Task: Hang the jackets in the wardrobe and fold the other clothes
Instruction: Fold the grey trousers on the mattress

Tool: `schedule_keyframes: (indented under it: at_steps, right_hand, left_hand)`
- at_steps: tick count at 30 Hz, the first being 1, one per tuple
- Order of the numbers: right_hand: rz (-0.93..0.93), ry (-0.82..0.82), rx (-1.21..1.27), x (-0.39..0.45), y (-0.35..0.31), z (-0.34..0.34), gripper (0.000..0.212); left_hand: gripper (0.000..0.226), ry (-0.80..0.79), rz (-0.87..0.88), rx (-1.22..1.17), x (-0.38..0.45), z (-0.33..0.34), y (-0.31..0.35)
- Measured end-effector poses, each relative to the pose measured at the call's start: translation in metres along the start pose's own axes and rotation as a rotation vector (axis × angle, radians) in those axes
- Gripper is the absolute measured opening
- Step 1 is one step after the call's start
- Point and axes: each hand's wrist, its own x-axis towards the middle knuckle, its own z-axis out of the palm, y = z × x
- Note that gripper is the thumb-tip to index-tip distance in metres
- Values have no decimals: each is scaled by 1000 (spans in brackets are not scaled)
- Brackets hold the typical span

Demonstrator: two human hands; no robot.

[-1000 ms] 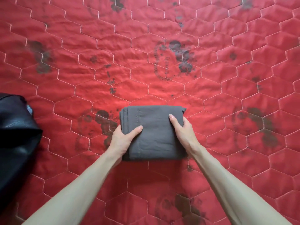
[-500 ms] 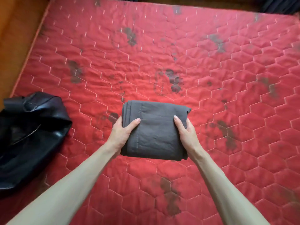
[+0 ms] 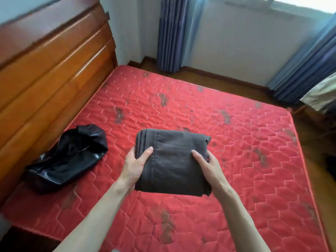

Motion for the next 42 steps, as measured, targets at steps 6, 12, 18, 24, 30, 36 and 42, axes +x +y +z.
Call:
schedule_keyframes:
  at_steps: [6, 12, 18, 24, 30, 36, 42]
  right_hand:
    - [-84, -63, -99, -61, -20, 23, 34]
    - [-173, -103, 0, -100, -41, 58, 25]
    - [-211, -203, -14, -159, -60, 112, 27]
    - [-206, -401, -84, -214, -58, 195, 29]
    - [-229, -644, -168, -268, -51, 287, 28]
    - [-256, -864, -234, -321, -43, 381, 28]
    - [-216, -1117, -258, -372, -38, 478, 29]
  left_hand:
    - [18, 70, 97, 9, -56, -26, 34]
    - [29, -3, 129, -44, -107, -79, 62]
    - [32, 66, 234, -5, -193, -150, 68]
    - [32, 311, 280, -73, -270, -231, 51]
    - [25, 602, 296, -157, -340, -311, 24]
    - [28, 839, 282, -257, -409, -379, 6]
    - [26, 1099, 273, -313, -464, -439, -1]
